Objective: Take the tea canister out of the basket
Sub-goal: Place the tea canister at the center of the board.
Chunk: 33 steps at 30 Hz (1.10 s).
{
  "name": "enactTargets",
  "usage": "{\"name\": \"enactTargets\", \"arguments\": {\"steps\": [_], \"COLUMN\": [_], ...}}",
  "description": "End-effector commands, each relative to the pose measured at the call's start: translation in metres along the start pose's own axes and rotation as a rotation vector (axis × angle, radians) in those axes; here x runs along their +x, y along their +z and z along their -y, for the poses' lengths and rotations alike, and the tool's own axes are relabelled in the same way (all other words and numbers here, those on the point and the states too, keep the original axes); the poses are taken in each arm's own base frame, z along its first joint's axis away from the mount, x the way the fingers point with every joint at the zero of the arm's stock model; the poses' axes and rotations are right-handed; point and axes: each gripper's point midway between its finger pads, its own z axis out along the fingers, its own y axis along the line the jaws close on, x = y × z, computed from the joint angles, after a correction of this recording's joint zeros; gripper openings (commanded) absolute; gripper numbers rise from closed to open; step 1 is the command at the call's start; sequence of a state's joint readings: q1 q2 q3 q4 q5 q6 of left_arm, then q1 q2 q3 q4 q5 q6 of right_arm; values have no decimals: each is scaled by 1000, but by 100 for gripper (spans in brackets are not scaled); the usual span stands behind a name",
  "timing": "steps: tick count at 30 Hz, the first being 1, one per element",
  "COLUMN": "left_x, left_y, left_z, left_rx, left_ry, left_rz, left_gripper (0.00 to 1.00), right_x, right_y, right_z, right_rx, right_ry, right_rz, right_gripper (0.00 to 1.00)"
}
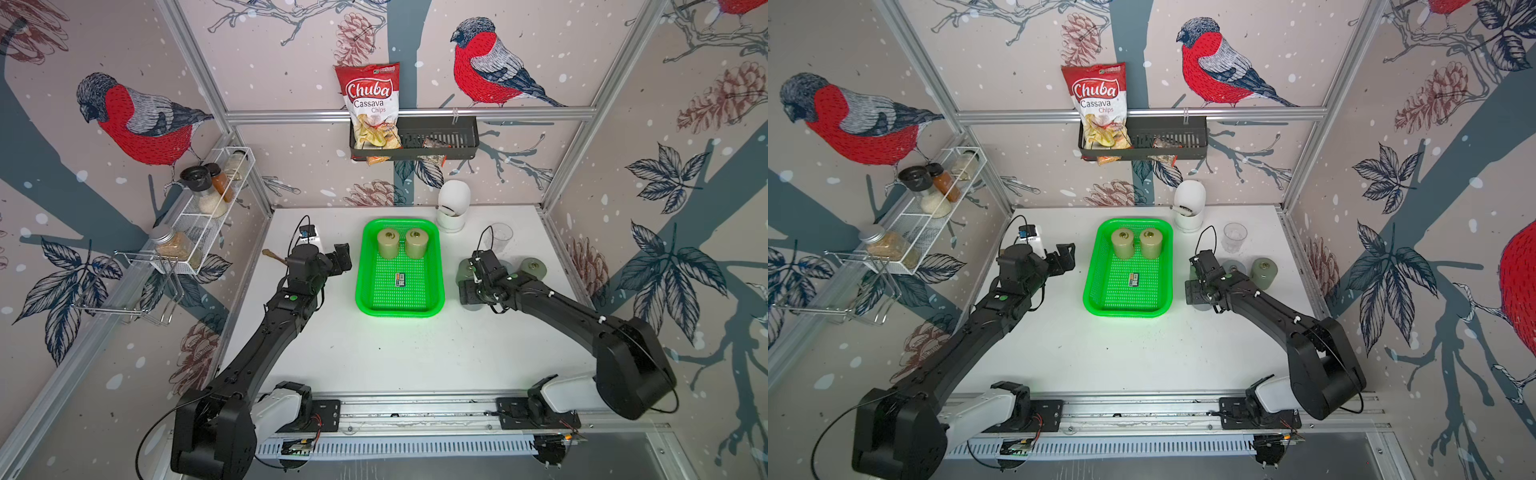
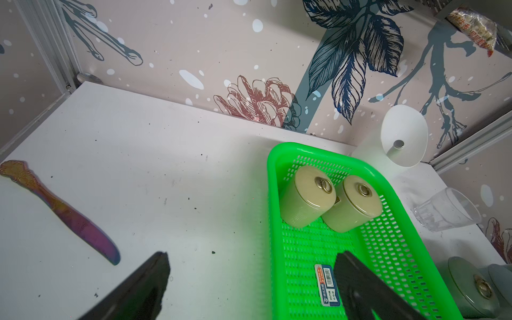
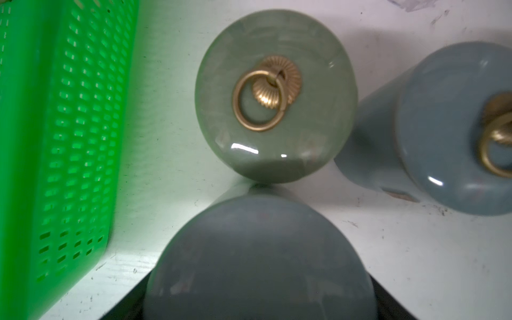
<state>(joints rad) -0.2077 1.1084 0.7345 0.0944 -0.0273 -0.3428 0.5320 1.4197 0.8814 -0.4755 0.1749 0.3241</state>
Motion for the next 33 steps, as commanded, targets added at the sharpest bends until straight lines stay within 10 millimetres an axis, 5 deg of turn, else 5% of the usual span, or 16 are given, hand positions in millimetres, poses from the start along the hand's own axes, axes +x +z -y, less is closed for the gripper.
{"name": "enactTargets", "arguments": {"steps": [1,15,27,33], "left_x": [-7,-10,-11,-14], "left_y": [-1,-4,-6,-6], "left_z": [3,4,4,5], "left_rx": [6,3,2,5], "left_ry": [3,6,9,9], "left_rz": [22,25,28,31], "left_gripper": [97,97,97,97], "right_x": [-13,-2,4,7], "right_y": [5,21,25,26], "right_z": [-5,0,-1,-1], "right_rx": [-20,7,3,6], "right_ry": [32,25,12,5], "right_rz": [56,29,2,-7], "right_gripper": [0,0,60,76]}}
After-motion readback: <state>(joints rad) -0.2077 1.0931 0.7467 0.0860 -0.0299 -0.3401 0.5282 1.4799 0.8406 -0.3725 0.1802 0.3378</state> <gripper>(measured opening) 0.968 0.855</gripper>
